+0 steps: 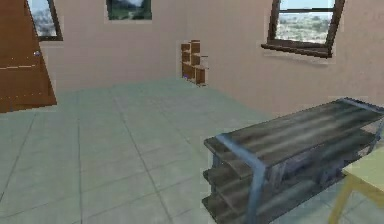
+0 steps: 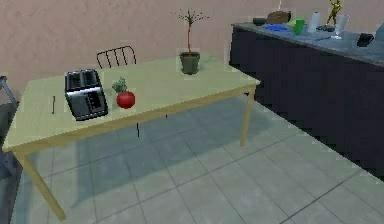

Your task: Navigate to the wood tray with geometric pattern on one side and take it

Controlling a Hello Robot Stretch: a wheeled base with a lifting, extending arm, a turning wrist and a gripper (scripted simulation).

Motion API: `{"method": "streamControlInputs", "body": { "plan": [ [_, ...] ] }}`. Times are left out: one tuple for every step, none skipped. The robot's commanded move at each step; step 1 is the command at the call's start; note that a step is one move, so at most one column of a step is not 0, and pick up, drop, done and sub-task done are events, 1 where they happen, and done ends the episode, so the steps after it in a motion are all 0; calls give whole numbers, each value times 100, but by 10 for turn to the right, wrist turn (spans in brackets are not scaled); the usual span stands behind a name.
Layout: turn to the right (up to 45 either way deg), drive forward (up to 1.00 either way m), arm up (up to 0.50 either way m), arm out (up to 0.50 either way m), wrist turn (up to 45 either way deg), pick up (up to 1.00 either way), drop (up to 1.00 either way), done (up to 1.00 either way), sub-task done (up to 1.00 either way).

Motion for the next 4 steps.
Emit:
{"method": "streamControlInputs", "body": {
  "plan": [
    [0, 5, 0, 0, 0, 0, 0, 0, 0],
    [-270, 0, 0, 0, 0, 0, 0, 0, 0],
    [0, 100, 0, 0, 0, 0, 0, 0, 0],
    [0, 35, 0, 0, 0, 0, 0, 0, 0]
  ]
}}
